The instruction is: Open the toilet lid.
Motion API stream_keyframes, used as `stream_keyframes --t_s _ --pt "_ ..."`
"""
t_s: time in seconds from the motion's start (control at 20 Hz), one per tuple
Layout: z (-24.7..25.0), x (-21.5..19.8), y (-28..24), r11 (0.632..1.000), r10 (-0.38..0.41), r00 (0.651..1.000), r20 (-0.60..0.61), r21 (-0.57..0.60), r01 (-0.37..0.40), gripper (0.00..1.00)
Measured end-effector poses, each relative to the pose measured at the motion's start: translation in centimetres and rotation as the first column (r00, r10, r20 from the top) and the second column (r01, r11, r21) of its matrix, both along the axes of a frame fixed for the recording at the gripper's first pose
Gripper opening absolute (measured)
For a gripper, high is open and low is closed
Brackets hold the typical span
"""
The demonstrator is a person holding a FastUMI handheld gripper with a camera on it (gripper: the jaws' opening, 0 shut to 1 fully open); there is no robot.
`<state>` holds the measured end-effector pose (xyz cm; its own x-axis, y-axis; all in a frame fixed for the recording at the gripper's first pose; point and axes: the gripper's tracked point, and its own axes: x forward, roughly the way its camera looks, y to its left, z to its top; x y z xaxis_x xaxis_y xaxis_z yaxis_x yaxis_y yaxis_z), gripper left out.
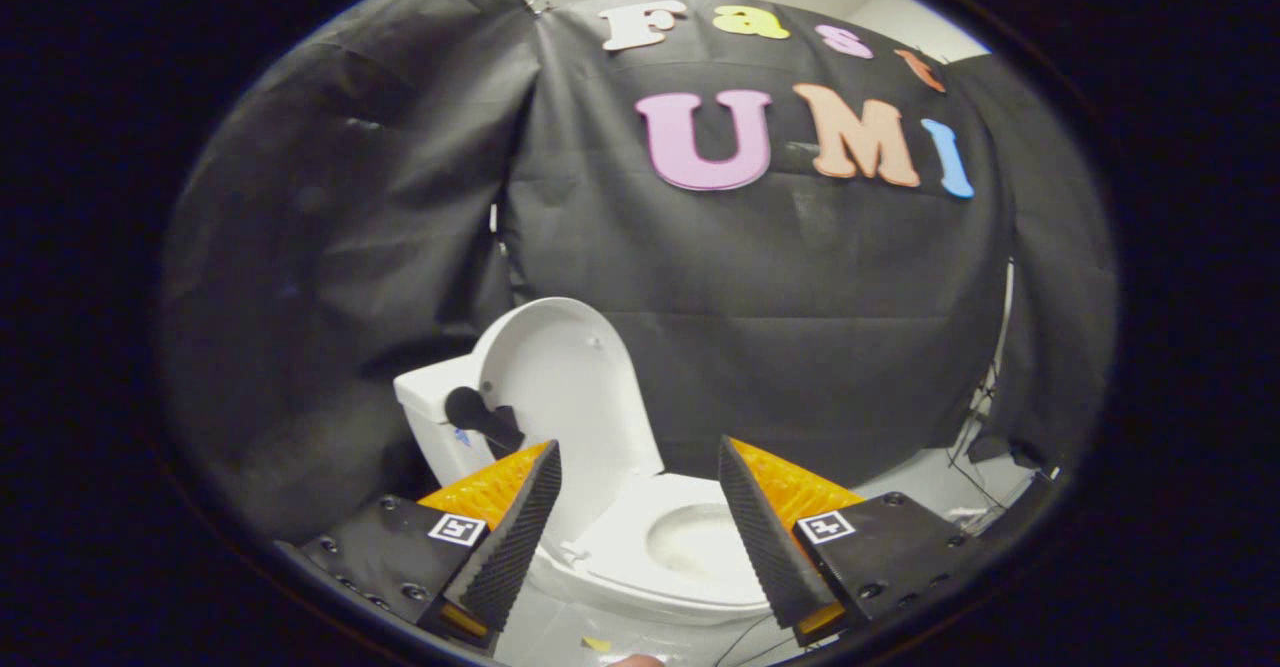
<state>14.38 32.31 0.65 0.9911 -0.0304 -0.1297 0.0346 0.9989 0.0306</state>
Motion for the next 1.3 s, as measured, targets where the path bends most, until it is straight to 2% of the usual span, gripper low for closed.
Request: stream_keyframes --t_s 0.25,0.4,0.75,1.1,1.3 --pt "-2.1 -1.9 -4.1 0.998 -0.069 0.998 -0.007 0.004 0.069 0.98" --pt "-2.8 -2.7 -5.6 0.996 -0.085 0.996 0.032 0.022 0.084 0.97" --pt "-6.1 -3.9 -10.0 0.985 -0.167 0.986 -0.015 0.046 0.167 0.97" --pt "-4.6 -4.9 -11.1 0.981 -0.191 0.981 0.036 -0.001 0.192 0.98" --pt "-6.0 -4.7 -11.2 0.98 -0.198 0.98 -0.012 0.012 0.198 0.98"
